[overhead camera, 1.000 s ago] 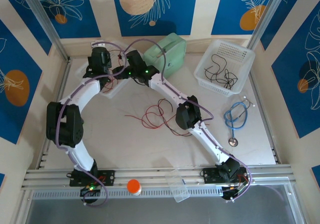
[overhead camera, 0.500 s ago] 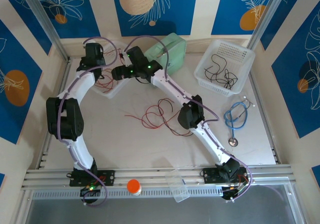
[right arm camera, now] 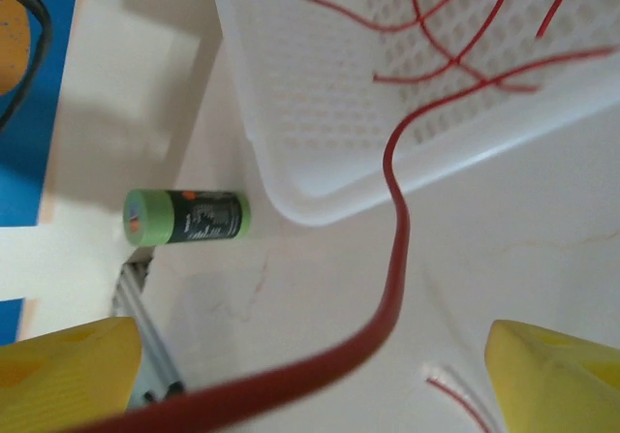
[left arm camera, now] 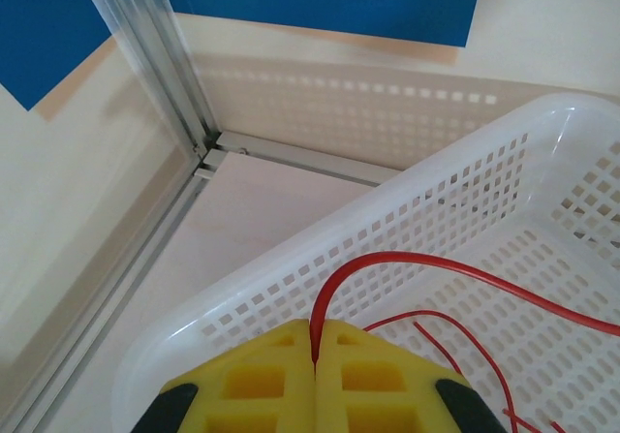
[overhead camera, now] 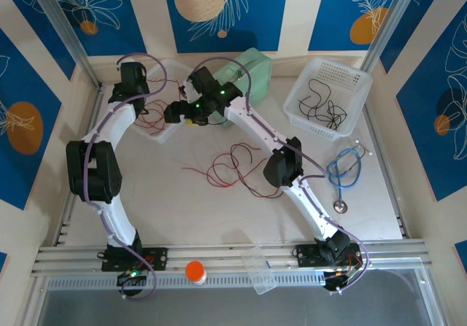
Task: Untangle the cables
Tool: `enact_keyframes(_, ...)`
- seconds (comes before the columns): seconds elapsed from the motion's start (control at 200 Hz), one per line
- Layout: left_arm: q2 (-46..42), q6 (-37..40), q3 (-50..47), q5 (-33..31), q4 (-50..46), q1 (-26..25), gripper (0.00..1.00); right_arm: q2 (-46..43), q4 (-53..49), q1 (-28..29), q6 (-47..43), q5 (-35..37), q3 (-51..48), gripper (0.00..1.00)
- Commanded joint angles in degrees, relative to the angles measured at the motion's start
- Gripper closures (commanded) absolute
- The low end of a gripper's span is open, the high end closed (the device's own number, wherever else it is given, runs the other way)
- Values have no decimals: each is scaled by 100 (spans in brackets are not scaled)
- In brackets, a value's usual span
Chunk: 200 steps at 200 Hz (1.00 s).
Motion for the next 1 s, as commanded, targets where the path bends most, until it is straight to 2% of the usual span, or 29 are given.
enact_keyframes(0.0,158,-146,204,-205,110,98,100,-197,-296,-27,564,-196,-15,8)
enact_keyframes(0.085,195,-193,256,-330,156,125,100,-306,-431,98,523,714,-91,8)
enact_keyframes(0.255,305,-256,414,-519,106,184,100,-351,-749,362,331,3102,-265,4)
enact_keyframes(0.355,339,-290,443,-571,98,209,100,-213,-878,439,200,4042,-339,2)
enact_keyframes(0.595,398,-378,393,-393,80,221,100,-287,-760,711,-182,4591,-544,0)
enact_keyframes(0.795,651,-472,443,577,66,222,100,-952,-658,988,-516,4756,-919,0)
enact_keyframes(0.895,948,-490,705,1087,-72,213,100,-1588,-566,1128,-646,4908,-1634,0)
enact_keyframes(0.995,1275,-559,1060,1541,-291,213,100,-2435,-128,1182,-624,4854,-2838,1)
